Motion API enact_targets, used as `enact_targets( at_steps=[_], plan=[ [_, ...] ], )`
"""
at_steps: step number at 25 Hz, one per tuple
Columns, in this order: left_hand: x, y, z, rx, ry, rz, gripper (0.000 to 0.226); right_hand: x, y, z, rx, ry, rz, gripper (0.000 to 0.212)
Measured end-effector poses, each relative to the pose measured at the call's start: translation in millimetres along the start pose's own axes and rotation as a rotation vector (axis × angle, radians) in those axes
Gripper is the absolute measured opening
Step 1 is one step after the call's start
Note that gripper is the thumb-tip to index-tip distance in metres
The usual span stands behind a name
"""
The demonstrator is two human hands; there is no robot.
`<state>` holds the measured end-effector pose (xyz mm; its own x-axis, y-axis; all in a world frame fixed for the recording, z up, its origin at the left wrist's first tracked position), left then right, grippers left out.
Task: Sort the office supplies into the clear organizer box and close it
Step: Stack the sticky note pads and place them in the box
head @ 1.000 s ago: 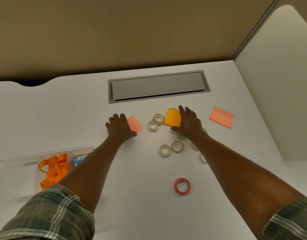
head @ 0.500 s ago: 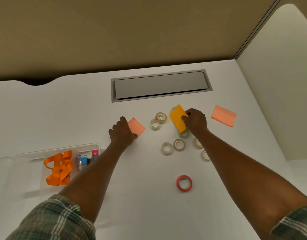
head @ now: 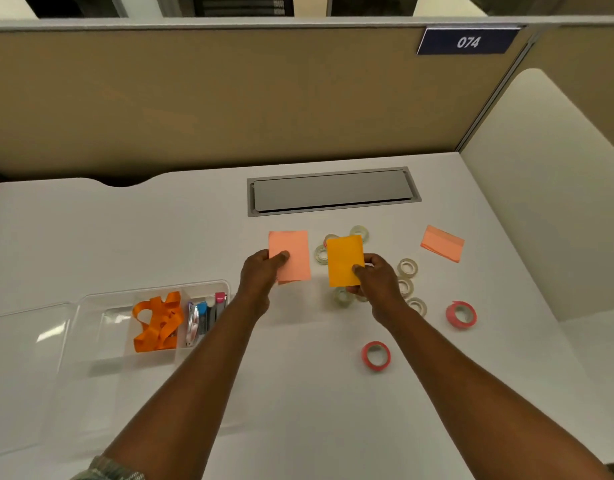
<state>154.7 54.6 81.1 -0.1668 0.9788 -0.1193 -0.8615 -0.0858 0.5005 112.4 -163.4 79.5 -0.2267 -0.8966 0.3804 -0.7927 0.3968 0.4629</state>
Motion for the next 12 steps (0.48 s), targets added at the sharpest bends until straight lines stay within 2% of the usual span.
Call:
enact_targets(
  at_steps=[1, 3, 5, 7, 10, 12],
  plan=[
    [0.5, 9.6, 5.0, 0.024, 0.101, -0.047, 0.024, -6.9, 9.8, -1.4, -0.018, -0.035, -0.025, 0.023],
    [2.3, 27.1, 10.8, -0.004, 0.111, -0.083, 0.024, -22.8, 30.9, -8.2, -0.04, -0.112, -0.077, 0.027],
    [8.7, 39.2, 11.5, -0.095, -0.01, -0.039, 0.02, -39.7, 50.1, -15.9, -0.05, -0.17, -0.127, 0.028],
    [16.0, 45.8, 11.4, -0.189, -0.156, 0.015, 0.026, -52.6, 62.3, -21.6, -0.046, -0.209, -0.177, 0.029],
    [38.1, 52.1, 12.7, -0.239, -0.335, 0.095, 0.043, -73.8, 80.5, -30.8, -0.031, -0.213, -0.24, 0.03],
    [49.8, 53.6, 12.5, -0.268, -0.424, 0.154, 0.039, -86.7, 89.4, -34.4, -0.011, -0.197, -0.271, 0.03]
  ],
)
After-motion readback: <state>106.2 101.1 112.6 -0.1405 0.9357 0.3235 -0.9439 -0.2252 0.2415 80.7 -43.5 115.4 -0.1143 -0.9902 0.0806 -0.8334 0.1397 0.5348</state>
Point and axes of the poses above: each hand's wrist, its own y-axis away from the middle knuckle, its own x-axis out of the back of the hand, z = x × y, the point moved 1 cm from there along -y, towards the middle knuckle, and after that the axes turned 12 degrees about y, right-handed, at the moved point
